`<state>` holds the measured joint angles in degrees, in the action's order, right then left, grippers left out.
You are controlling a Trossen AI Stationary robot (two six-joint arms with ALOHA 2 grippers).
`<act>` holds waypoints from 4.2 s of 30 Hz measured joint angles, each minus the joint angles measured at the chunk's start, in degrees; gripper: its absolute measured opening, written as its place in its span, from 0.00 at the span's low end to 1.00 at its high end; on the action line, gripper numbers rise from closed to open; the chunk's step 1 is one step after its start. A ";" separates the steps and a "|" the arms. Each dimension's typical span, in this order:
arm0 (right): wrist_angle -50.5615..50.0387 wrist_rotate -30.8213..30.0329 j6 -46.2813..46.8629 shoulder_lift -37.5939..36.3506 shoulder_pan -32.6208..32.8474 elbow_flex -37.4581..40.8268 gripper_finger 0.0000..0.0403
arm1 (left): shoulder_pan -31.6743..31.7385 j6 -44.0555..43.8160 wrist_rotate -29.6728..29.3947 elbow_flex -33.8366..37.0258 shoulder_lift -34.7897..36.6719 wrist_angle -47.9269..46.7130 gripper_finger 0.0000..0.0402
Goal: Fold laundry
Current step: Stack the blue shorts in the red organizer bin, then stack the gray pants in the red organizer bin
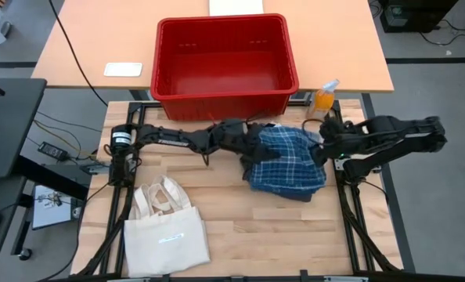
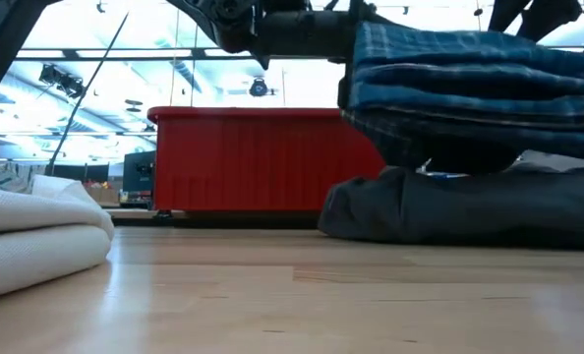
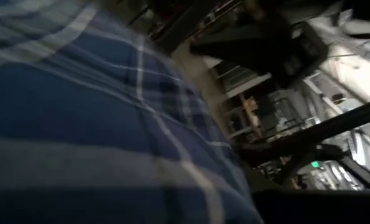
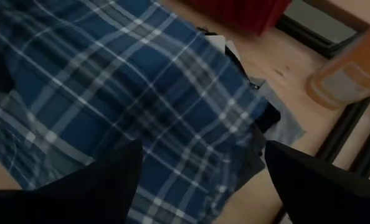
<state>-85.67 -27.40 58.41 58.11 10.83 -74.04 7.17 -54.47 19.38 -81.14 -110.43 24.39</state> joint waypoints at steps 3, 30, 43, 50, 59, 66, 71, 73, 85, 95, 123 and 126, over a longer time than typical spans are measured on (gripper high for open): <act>-0.39 -0.05 1.42 -1.24 -0.11 0.00 0.86 | 1.03 -0.78 1.33 0.04 0.66 2.35 0.04; 2.11 -8.59 8.11 -3.88 -0.15 0.00 0.86 | 26.20 14.23 0.39 -30.21 0.55 -18.54 0.03; 6.70 -13.25 -0.73 -0.74 -3.66 2.13 0.86 | 41.60 2.97 1.19 -30.27 -5.65 -4.05 0.03; 25.20 -9.97 -24.43 -0.60 -14.89 7.74 0.86 | 44.03 2.81 1.17 -30.27 -10.12 -1.61 0.03; 40.80 3.05 -33.33 1.72 -26.56 10.21 0.86 | 47.67 10.52 1.04 -30.25 -17.47 -24.37 0.04; 40.63 4.75 -37.10 2.40 -30.36 10.21 0.86 | 50.37 10.64 -2.47 -30.27 -19.50 -40.59 0.21; 40.88 5.12 -37.15 2.64 -33.78 10.21 0.86 | 50.35 14.98 -2.78 -30.26 -18.64 -43.05 0.42; 40.93 6.08 -37.46 2.64 -34.97 10.21 0.86 | 50.56 15.13 -1.44 -30.29 -17.89 -42.90 0.51; 41.19 7.63 -37.59 2.66 -38.51 10.21 0.86 | 49.78 35.67 -20.57 -30.27 -8.40 -48.95 0.74; 43.72 11.75 -40.06 2.66 -40.15 10.21 0.86 | 39.86 51.64 -32.20 -30.29 1.94 -48.23 0.74; 31.86 42.38 -38.21 6.02 -37.32 16.77 0.86 | 8.64 14.26 8.80 19.08 10.10 -21.00 0.48; 33.94 42.24 -34.05 8.22 -35.83 20.34 0.86 | 7.17 6.84 7.39 22.35 10.10 -16.22 0.48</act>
<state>-51.74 14.84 24.36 66.33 -25.00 -53.70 14.33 -47.62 26.77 -58.79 -100.33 8.17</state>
